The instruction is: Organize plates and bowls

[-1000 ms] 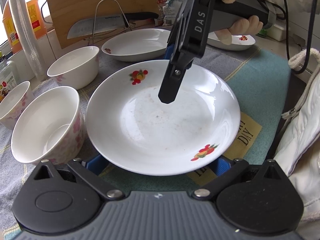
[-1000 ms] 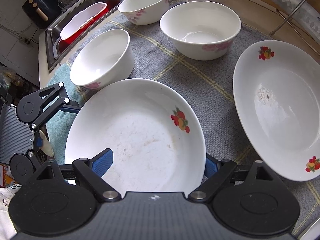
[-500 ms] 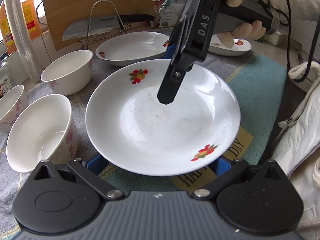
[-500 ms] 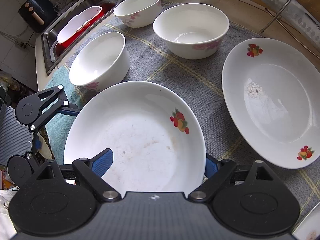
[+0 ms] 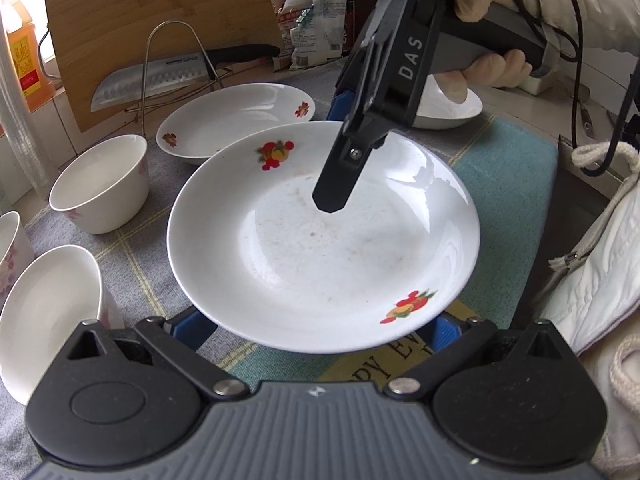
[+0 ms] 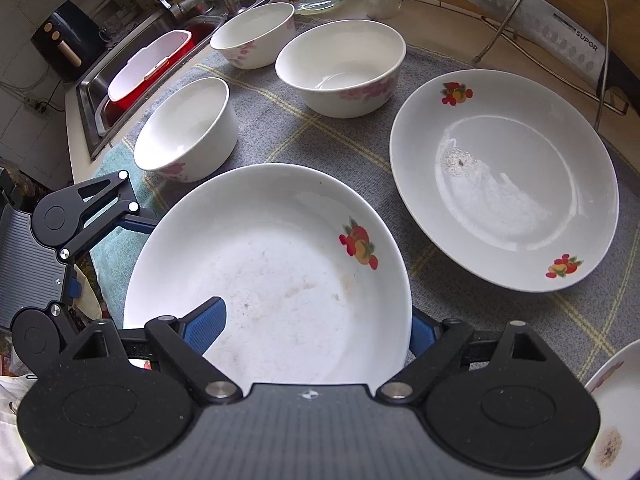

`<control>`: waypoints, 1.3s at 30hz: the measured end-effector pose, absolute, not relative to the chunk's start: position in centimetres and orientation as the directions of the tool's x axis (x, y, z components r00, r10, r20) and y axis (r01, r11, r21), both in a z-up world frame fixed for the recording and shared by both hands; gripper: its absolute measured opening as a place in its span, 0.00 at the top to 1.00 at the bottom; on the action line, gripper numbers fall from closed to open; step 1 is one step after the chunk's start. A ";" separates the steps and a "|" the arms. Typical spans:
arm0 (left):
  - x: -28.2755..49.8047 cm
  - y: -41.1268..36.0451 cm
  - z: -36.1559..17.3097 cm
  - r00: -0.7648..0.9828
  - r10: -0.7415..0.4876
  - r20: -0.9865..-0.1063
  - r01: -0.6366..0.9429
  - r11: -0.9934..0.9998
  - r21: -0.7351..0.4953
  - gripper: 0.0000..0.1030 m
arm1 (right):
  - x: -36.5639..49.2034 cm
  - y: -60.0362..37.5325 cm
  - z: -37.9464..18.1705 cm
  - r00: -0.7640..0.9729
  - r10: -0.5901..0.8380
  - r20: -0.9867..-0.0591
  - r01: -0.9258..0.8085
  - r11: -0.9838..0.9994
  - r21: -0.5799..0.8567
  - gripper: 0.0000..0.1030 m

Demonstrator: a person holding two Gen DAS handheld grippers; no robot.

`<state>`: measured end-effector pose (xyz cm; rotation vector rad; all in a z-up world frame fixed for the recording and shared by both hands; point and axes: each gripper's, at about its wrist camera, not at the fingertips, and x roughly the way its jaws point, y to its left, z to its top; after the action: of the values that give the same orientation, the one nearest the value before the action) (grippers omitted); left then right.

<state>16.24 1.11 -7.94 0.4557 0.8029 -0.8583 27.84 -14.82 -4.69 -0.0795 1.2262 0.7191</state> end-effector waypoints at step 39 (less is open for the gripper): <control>19.7 -10.2 -6.4 0.304 -0.572 -0.762 0.912 0.407 0.058 0.00 | 25.5 -28.3 -2.9 0.293 0.404 -0.867 -0.396 0.876 0.274 0.09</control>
<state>19.67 -10.21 -6.43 0.5446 0.7346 -1.0495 25.52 -28.26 -2.90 0.0078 1.1568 0.5327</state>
